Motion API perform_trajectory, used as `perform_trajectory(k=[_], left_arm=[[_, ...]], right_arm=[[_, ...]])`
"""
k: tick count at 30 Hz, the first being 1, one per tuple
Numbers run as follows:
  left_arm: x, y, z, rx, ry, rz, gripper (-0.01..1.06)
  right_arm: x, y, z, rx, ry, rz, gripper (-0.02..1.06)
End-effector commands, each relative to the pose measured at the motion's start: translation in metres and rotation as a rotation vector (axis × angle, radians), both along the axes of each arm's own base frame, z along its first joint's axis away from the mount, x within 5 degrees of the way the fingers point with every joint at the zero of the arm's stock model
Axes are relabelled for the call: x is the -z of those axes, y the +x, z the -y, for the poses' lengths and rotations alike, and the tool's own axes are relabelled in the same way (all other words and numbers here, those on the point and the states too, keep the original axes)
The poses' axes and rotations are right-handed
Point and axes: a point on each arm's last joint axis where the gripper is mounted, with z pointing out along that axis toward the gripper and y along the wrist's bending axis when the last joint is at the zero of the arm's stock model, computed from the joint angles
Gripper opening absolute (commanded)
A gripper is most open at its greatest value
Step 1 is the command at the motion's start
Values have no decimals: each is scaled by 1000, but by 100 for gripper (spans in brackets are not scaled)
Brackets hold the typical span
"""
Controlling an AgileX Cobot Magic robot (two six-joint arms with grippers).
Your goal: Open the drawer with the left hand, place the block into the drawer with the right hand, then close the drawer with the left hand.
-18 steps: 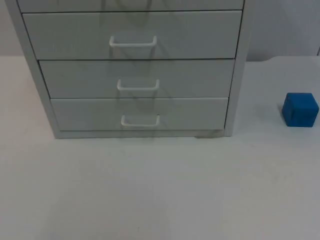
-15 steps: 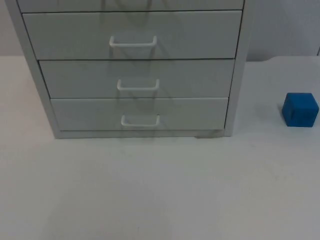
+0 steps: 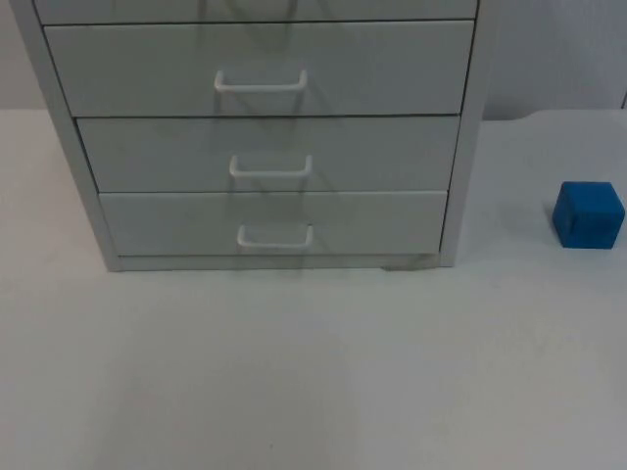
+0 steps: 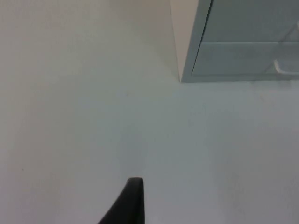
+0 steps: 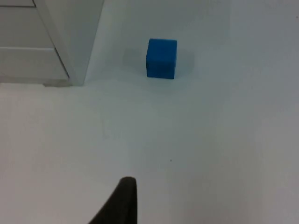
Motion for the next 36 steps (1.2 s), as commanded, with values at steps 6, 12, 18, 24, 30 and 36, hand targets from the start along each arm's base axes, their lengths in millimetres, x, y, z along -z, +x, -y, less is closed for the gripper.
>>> perform_trajectory(k=[6,12,18,24,30,36], left_arm=[[13,52,-1,-9,0,-137,105],[27,72,-2,-12,18,-233,105],[34,80,-2,0,29,-283,105],[34,81,-4,0,54,-280,105],[34,82,-3,8,55,-279,105],[34,82,5,96,17,-264,105]], right_arm=[[14,55,-3,1,0,-142,104],[28,79,-4,3,-9,-233,104],[43,97,-5,4,-18,-318,104],[46,101,-5,4,-19,-331,104],[45,102,-5,4,-18,-317,104],[45,103,-5,5,-17,-305,104]])
